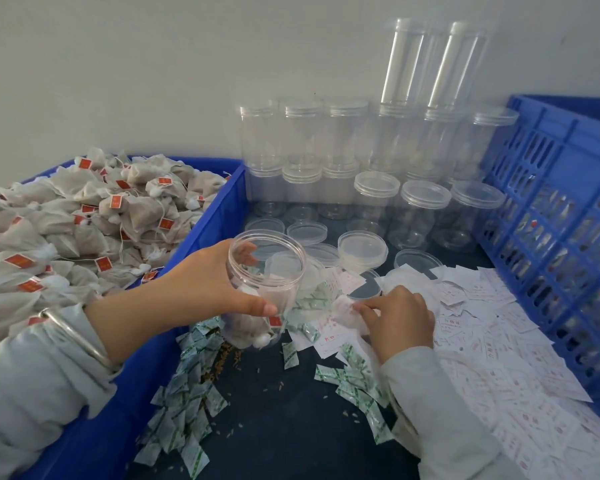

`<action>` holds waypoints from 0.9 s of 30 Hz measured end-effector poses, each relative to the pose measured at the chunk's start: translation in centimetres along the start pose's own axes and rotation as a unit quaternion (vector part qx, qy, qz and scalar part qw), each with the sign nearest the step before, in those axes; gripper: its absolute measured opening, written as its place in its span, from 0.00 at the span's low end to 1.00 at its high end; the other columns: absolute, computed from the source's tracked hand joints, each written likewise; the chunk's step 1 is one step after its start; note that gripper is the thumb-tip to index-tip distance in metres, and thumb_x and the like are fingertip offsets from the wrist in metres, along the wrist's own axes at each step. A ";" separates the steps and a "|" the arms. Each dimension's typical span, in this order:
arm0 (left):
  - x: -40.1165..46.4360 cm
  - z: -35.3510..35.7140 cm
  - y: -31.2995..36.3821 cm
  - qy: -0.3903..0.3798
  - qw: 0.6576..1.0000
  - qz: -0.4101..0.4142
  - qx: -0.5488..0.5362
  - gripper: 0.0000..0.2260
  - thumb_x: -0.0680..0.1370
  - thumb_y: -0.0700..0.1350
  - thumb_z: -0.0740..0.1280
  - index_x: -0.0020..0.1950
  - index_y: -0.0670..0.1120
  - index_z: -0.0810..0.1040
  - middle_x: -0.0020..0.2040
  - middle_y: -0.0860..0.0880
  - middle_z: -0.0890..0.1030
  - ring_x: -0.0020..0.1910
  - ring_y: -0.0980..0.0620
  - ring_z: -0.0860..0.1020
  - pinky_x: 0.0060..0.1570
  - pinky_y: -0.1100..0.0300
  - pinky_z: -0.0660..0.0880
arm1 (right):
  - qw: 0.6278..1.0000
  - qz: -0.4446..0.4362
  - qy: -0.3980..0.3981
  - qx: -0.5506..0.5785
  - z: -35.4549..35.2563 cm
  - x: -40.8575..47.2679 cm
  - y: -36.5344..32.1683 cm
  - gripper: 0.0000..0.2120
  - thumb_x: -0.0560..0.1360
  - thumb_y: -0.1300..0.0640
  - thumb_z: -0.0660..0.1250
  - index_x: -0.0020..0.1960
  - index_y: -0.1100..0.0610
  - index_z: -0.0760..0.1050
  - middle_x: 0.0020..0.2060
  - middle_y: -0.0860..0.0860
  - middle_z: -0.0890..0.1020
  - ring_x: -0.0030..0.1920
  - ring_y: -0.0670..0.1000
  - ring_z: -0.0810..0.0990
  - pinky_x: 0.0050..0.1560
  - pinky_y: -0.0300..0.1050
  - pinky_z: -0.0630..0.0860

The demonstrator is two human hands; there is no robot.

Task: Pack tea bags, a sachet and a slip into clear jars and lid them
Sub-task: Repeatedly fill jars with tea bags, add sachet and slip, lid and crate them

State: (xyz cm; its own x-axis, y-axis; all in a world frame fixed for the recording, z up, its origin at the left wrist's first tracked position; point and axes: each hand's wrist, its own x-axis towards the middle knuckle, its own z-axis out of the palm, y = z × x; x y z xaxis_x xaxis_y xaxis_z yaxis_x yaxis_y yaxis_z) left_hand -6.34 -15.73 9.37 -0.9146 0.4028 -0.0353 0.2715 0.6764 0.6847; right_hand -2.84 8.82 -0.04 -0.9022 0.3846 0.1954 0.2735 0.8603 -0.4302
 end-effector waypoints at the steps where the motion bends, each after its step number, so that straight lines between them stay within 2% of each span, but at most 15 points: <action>1: 0.0 0.0 0.0 -0.003 1.000 -0.002 -0.001 0.42 0.50 0.67 0.73 0.61 0.62 0.64 0.54 0.68 0.73 0.53 0.69 0.72 0.50 0.72 0.66 | 0.999 0.008 0.017 0.035 -0.9 0.2 0.2 0.09 0.76 0.45 0.66 0.51 0.45 0.83 0.46 0.50 0.78 0.51 0.54 0.72 0.50 0.47 0.68; 2: 0.0 0.1 -0.1 -0.006 1.000 -0.002 -0.003 0.43 0.49 0.67 0.74 0.62 0.62 0.64 0.55 0.68 0.73 0.55 0.67 0.73 0.52 0.70 0.67 | 0.996 0.011 0.034 0.086 -1.7 0.3 0.4 0.09 0.75 0.47 0.68 0.50 0.47 0.83 0.44 0.50 0.78 0.49 0.54 0.73 0.50 0.46 0.69; 3: 0.0 0.2 -0.1 -0.010 1.000 0.000 -0.002 0.43 0.49 0.67 0.74 0.62 0.62 0.65 0.56 0.67 0.73 0.56 0.66 0.73 0.54 0.68 0.68 | 0.989 0.002 0.057 0.139 -2.6 0.3 0.3 0.08 0.74 0.49 0.69 0.50 0.49 0.84 0.40 0.50 0.76 0.46 0.53 0.73 0.48 0.42 0.68; 5: -0.1 0.3 0.0 -0.016 1.000 0.013 0.007 0.43 0.49 0.68 0.74 0.62 0.63 0.65 0.57 0.67 0.73 0.56 0.67 0.73 0.52 0.71 0.68 | 0.969 -0.045 0.109 0.219 -4.4 0.0 -0.8 0.08 0.72 0.50 0.70 0.49 0.49 0.83 0.34 0.47 0.73 0.38 0.47 0.71 0.39 0.30 0.64; 7: -0.1 0.3 0.0 -0.020 1.000 0.019 0.014 0.44 0.48 0.69 0.74 0.61 0.63 0.65 0.57 0.68 0.73 0.56 0.69 0.72 0.50 0.74 0.66 | 0.947 -0.103 0.149 0.267 -6.1 -0.5 -2.8 0.08 0.71 0.50 0.71 0.50 0.46 0.80 0.32 0.43 0.72 0.35 0.43 0.71 0.38 0.27 0.64; 9: -0.1 0.2 0.0 -0.024 0.999 0.022 0.011 0.44 0.48 0.69 0.74 0.61 0.64 0.65 0.56 0.68 0.73 0.56 0.69 0.72 0.50 0.74 0.66 | 0.933 -0.151 0.154 0.287 -7.3 -0.8 -4.8 0.10 0.70 0.50 0.71 0.50 0.45 0.77 0.32 0.43 0.73 0.36 0.46 0.73 0.40 0.35 0.68; 11: -0.3 0.3 0.0 -0.027 0.999 0.027 0.006 0.43 0.48 0.70 0.74 0.60 0.65 0.65 0.56 0.68 0.74 0.55 0.69 0.73 0.51 0.73 0.66 | 0.934 -0.174 0.130 0.285 -7.6 -1.1 -6.7 0.11 0.70 0.48 0.70 0.51 0.45 0.77 0.35 0.48 0.75 0.40 0.51 0.74 0.45 0.42 0.71; 15: -0.4 0.1 0.2 -0.031 0.998 0.045 -0.007 0.39 0.49 0.69 0.76 0.58 0.68 0.67 0.53 0.69 0.77 0.53 0.72 0.74 0.49 0.75 0.67 | 0.941 -0.207 0.097 0.248 -6.4 -1.8 -9.0 0.11 0.71 0.49 0.71 0.53 0.49 0.82 0.35 0.46 0.71 0.44 0.52 0.72 0.48 0.45 0.68; 18: -1.0 -1.2 0.3 -0.024 0.999 0.034 0.005 0.39 0.48 0.72 0.74 0.56 0.67 0.67 0.53 0.69 0.76 0.53 0.73 0.73 0.50 0.74 0.68 | 0.942 -0.206 0.078 0.253 -6.4 -2.4 -9.8 0.12 0.74 0.49 0.68 0.56 0.50 0.81 0.33 0.43 0.67 0.43 0.51 0.72 0.46 0.46 0.69; 22: -0.9 -1.2 0.3 -0.028 0.999 0.026 0.013 0.40 0.45 0.73 0.73 0.54 0.68 0.65 0.57 0.66 0.75 0.56 0.65 0.75 0.58 0.65 0.70 | 0.949 -0.164 0.094 0.251 -6.5 -2.1 -7.2 0.12 0.75 0.49 0.66 0.55 0.51 0.81 0.33 0.45 0.70 0.37 0.47 0.70 0.40 0.36 0.64; 24: -0.9 -1.2 0.2 -0.023 0.999 0.031 0.002 0.40 0.45 0.74 0.73 0.54 0.68 0.66 0.57 0.66 0.75 0.56 0.65 0.76 0.59 0.64 0.71 | 0.952 -0.138 0.087 0.258 -7.0 -2.3 -5.4 0.11 0.75 0.50 0.66 0.54 0.51 0.82 0.33 0.45 0.71 0.36 0.42 0.69 0.39 0.28 0.64; 27: -0.9 -1.0 0.5 -0.003 0.999 0.035 -0.032 0.43 0.43 0.73 0.74 0.56 0.66 0.68 0.56 0.64 0.78 0.55 0.65 0.77 0.59 0.60 0.73 | 0.959 -0.107 0.082 0.249 -7.8 -2.1 -3.0 0.10 0.75 0.52 0.66 0.53 0.52 0.82 0.34 0.47 0.72 0.36 0.42 0.71 0.39 0.25 0.65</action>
State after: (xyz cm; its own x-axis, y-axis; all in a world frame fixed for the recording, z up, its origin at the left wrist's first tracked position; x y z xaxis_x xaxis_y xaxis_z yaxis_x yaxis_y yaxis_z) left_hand -5.72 -16.34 10.50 -0.8922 0.4516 0.0100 0.3145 0.6053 0.7312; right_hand 0.84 8.08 7.73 -0.8444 0.2996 0.4441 -0.1416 0.6747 -0.7244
